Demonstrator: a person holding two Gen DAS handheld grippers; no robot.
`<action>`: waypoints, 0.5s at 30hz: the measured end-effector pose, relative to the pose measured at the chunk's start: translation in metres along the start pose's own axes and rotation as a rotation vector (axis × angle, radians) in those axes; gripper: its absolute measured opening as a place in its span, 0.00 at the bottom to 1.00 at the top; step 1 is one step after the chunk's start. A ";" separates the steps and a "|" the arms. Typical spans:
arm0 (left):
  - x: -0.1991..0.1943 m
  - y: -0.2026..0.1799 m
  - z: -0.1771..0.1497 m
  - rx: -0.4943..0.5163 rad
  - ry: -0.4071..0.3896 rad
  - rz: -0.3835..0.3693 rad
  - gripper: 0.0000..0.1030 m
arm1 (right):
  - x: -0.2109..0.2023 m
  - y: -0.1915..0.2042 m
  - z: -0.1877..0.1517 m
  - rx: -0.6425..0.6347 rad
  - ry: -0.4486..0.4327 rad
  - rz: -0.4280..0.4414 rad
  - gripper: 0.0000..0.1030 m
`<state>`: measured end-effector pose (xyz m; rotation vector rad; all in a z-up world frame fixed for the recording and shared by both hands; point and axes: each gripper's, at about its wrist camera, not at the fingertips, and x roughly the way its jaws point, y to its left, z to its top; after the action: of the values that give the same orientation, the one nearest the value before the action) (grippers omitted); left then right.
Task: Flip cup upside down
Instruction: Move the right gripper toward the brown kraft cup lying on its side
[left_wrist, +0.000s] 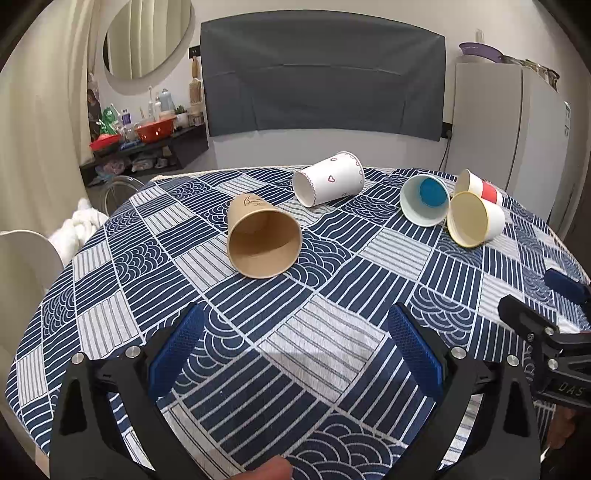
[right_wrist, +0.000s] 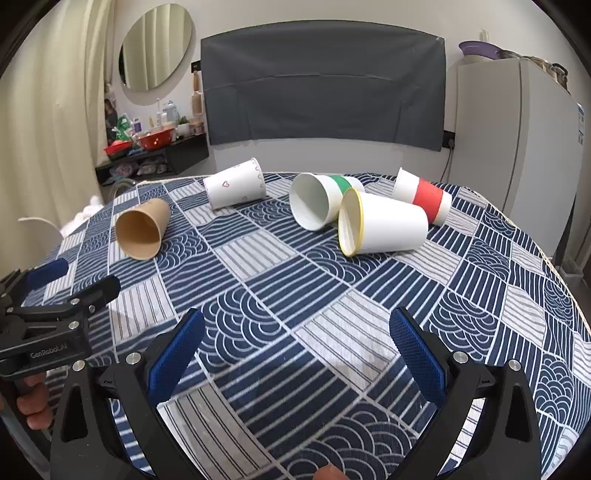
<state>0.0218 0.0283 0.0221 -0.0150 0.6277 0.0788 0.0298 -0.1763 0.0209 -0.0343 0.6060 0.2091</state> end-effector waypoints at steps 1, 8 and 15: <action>0.001 0.003 0.004 -0.011 0.000 -0.004 0.94 | 0.002 0.001 0.002 0.003 0.000 0.001 0.93; 0.013 0.012 0.028 -0.004 0.006 0.050 0.94 | 0.021 0.009 0.022 0.009 0.015 0.020 0.93; 0.042 0.018 0.053 -0.009 0.068 0.060 0.94 | 0.043 0.021 0.037 -0.017 0.056 0.024 0.93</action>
<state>0.0856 0.0513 0.0403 -0.0072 0.6962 0.1394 0.0806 -0.1444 0.0279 -0.0498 0.6610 0.2368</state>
